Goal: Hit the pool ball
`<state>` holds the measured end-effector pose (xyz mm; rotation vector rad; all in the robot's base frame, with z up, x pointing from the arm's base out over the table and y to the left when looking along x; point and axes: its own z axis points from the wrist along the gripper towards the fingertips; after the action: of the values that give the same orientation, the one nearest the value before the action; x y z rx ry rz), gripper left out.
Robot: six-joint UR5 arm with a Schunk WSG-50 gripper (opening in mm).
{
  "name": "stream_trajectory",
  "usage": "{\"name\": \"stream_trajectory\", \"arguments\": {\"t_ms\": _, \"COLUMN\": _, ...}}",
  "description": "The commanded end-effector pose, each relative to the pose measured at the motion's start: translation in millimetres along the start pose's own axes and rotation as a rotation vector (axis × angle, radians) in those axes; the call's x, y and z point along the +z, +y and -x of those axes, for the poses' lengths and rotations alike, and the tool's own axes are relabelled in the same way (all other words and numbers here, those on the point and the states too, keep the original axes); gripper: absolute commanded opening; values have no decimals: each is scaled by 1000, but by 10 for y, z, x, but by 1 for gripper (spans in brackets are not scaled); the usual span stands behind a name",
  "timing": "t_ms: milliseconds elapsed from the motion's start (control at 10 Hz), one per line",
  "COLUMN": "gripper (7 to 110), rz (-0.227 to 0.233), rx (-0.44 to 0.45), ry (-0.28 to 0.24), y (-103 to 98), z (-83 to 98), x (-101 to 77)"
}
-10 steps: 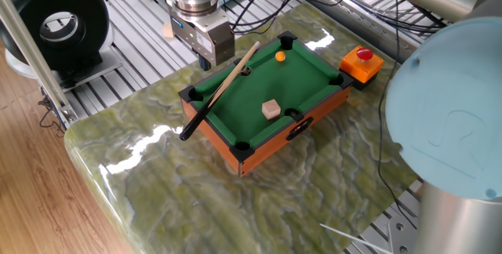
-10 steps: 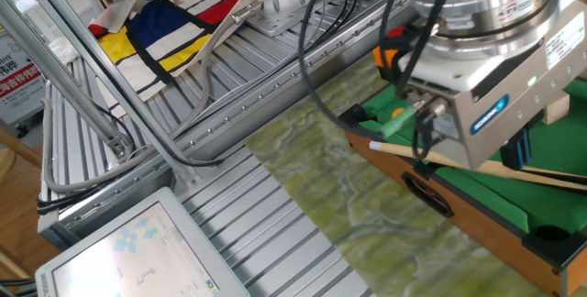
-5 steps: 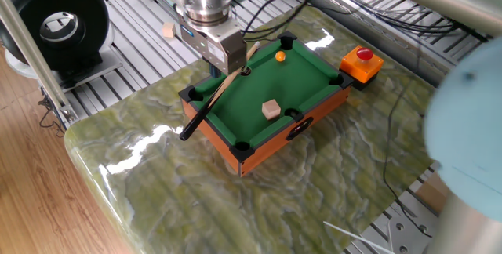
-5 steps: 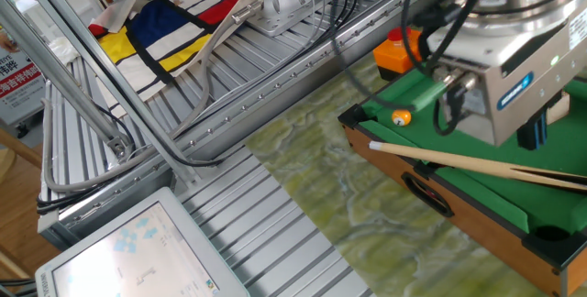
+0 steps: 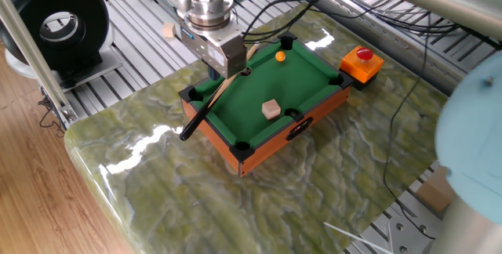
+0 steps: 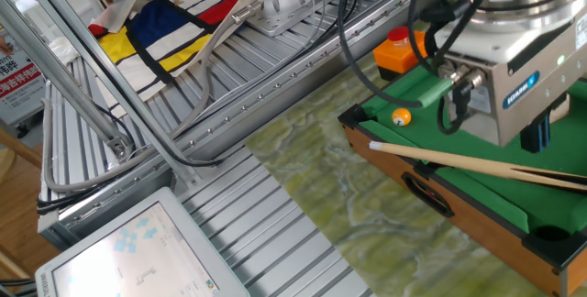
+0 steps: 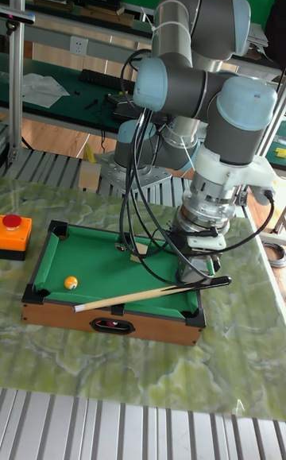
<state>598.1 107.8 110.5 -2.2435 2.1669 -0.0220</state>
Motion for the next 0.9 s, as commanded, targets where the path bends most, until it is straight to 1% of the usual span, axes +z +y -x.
{"name": "stream_trajectory", "arguments": {"t_ms": 0, "gripper": 7, "rz": -18, "rx": 7, "ry": -8, "y": -115, "z": 49, "x": 153}}
{"name": "stream_trajectory", "arguments": {"t_ms": 200, "gripper": 7, "rz": -25, "rx": 3, "ry": 0, "y": -123, "z": 12, "x": 193}}
{"name": "stream_trajectory", "arguments": {"t_ms": 300, "gripper": 7, "rz": -30, "rx": 7, "ry": -3, "y": -121, "z": 24, "x": 237}}
{"name": "stream_trajectory", "arguments": {"t_ms": 400, "gripper": 7, "rz": -24, "rx": 8, "ry": -12, "y": -98, "z": 47, "x": 246}}
{"name": "stream_trajectory", "arguments": {"t_ms": 500, "gripper": 7, "rz": -21, "rx": 5, "ry": -6, "y": -90, "z": 33, "x": 210}}
{"name": "stream_trajectory", "arguments": {"t_ms": 600, "gripper": 7, "rz": -33, "rx": 3, "ry": 8, "y": -119, "z": -2, "x": 193}}
{"name": "stream_trajectory", "arguments": {"t_ms": 700, "gripper": 7, "rz": -38, "rx": 2, "ry": -4, "y": -129, "z": 16, "x": 200}}
{"name": "stream_trajectory", "arguments": {"t_ms": 800, "gripper": 7, "rz": -58, "rx": -6, "ry": -15, "y": -188, "z": 39, "x": 177}}
